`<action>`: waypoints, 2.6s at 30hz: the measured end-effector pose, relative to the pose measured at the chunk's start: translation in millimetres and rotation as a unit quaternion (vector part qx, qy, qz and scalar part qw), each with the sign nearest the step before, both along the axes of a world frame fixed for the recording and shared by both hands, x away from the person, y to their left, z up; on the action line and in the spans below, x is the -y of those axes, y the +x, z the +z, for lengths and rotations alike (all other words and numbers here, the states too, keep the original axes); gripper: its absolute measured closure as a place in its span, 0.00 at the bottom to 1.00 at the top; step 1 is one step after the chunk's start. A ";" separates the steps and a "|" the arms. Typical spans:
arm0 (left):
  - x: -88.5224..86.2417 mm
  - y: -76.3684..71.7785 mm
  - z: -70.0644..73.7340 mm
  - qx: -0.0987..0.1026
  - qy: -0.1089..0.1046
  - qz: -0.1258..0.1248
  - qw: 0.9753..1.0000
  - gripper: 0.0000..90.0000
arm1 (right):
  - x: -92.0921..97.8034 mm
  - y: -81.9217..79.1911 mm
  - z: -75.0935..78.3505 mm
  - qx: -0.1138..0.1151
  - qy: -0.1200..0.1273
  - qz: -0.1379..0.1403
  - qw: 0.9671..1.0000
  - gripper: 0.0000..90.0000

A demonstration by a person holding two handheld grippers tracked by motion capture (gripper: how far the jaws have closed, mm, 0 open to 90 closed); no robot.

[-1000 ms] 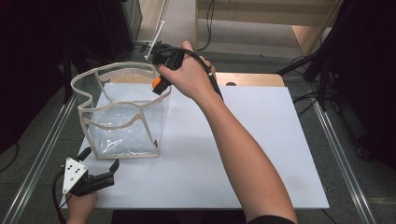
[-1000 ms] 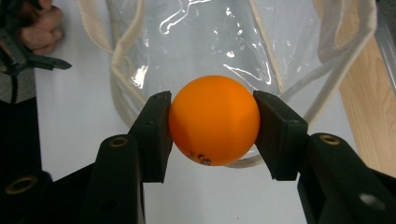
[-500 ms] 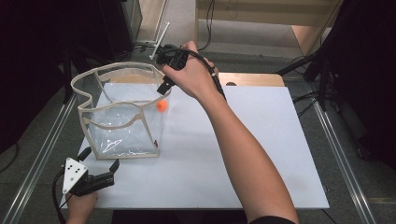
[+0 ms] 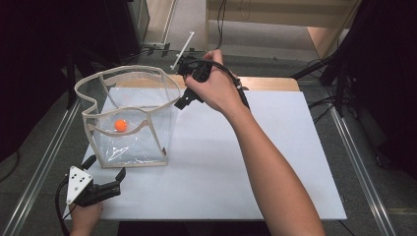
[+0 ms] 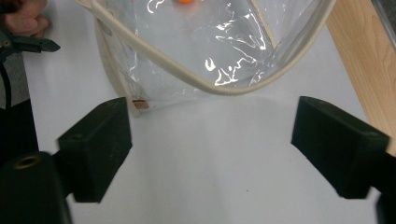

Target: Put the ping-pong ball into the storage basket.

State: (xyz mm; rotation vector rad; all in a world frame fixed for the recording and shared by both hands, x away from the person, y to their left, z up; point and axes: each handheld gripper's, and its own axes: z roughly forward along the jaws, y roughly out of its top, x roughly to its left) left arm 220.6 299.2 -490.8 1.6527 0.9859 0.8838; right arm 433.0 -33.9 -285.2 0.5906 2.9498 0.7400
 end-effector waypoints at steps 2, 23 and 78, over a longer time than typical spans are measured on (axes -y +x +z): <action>0.0 0.0 0.0 0.000 0.000 0.000 1.000 0.00 | 3.2 -2.3 -2.4 0.001 0.004 0.001 1.000 0.10; 0.3 -0.2 -0.1 0.000 -0.002 -0.001 1.000 0.00 | 27.2 -25.9 -26.7 0.004 0.020 -0.009 1.000 0.00; -1.8 0.0 0.4 -0.001 -0.008 0.001 1.000 0.00 | 107.1 -81.4 -82.1 0.041 0.088 -0.047 0.994 0.00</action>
